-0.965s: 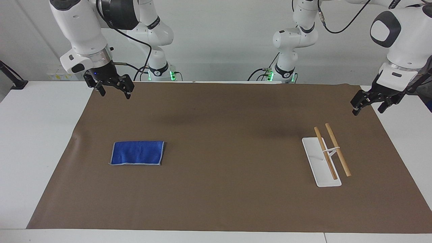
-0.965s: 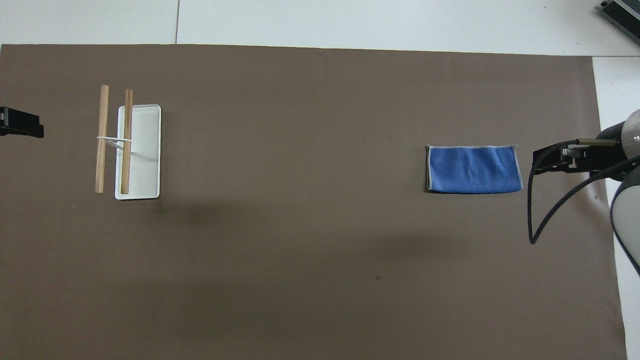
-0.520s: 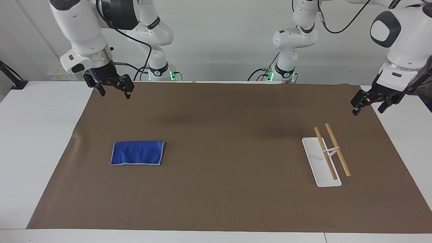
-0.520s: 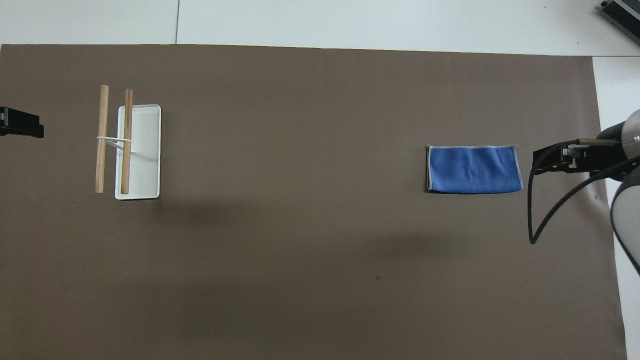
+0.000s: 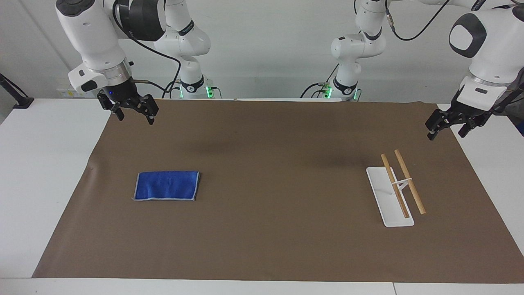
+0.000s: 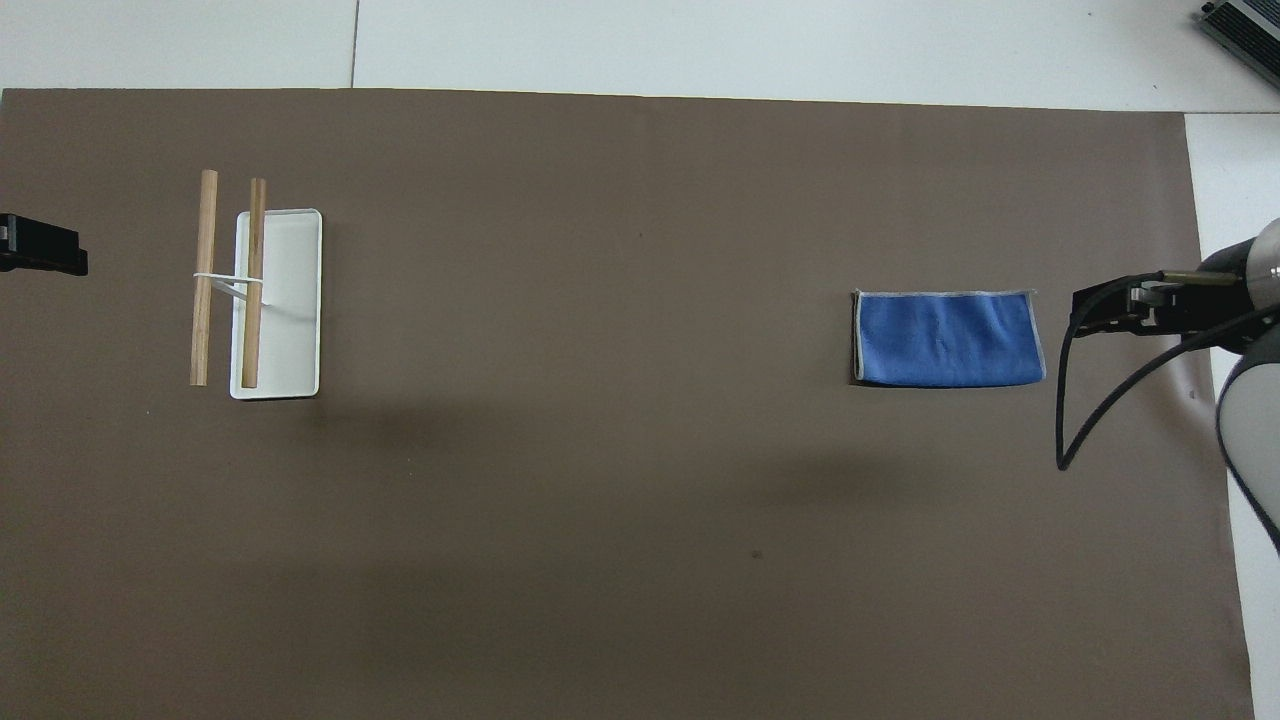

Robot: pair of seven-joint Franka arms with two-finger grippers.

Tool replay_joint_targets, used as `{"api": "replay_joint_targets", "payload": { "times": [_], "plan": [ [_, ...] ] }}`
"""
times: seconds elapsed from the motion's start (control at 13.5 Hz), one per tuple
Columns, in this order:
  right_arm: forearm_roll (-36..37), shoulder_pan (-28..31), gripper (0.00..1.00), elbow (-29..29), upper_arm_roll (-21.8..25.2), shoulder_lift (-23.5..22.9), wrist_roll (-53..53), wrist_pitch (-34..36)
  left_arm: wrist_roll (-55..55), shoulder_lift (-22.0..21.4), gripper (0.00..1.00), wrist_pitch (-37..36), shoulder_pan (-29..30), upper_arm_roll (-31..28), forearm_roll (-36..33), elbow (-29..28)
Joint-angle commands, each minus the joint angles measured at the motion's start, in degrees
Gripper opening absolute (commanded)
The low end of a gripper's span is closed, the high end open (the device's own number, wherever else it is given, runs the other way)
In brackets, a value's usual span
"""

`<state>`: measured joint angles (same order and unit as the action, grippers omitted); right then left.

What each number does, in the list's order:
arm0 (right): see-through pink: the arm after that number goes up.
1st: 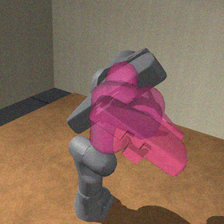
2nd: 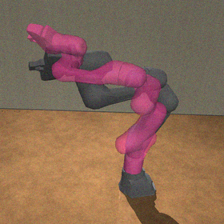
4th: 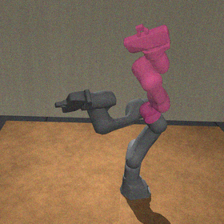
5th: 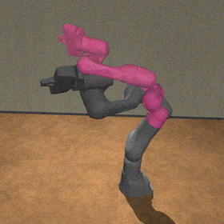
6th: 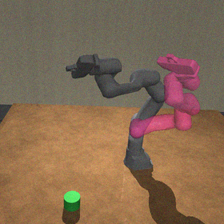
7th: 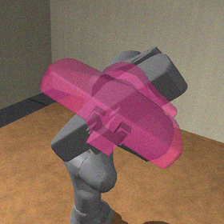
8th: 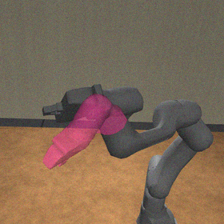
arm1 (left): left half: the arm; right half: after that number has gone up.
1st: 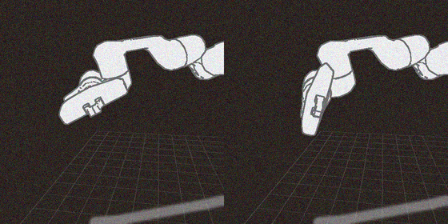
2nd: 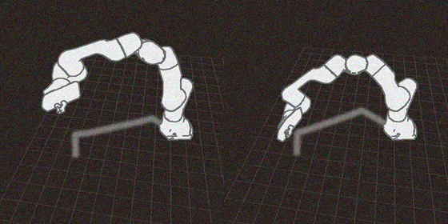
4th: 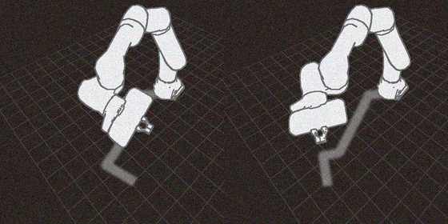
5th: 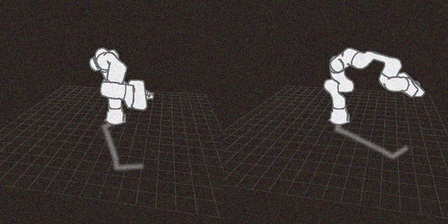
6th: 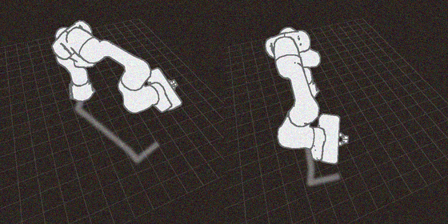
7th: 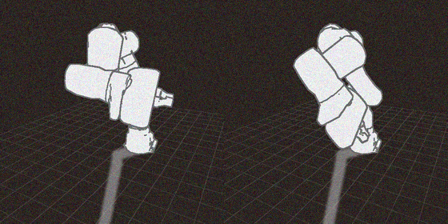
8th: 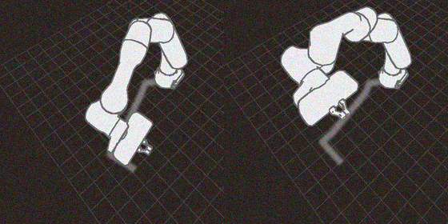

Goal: Right arm passes towel to left arm to hang

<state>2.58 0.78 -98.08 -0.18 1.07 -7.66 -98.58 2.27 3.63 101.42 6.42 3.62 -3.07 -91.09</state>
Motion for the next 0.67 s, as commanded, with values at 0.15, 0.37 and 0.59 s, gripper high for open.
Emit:
{"api": "replay_joint_targets", "payload": {
  "times": [0.15, 0.37, 0.59],
  "plan": [
    [-1.4, 1.8, 1.00, -10.8, -0.3, 0.6, 2.5, -12.4, 0.4, -1.3, 1.00, -0.4, 0.4, 0.1, 0.6, -1.2],
    [-1.4, 2.6, 1.00, -18.4, -0.3, 0.3, 4.7, -21.9, 0.4, -1.3, 1.00, -0.4, 0.4, 0.1, 0.6, -1.2],
    [-1.4, 3.8, 1.00, -25.0, -0.3, -1.6, 6.9, -33.6, 0.4, -1.3, 1.00, -0.4, 0.4, 0.1, 0.6, -1.2]
  ]
}}
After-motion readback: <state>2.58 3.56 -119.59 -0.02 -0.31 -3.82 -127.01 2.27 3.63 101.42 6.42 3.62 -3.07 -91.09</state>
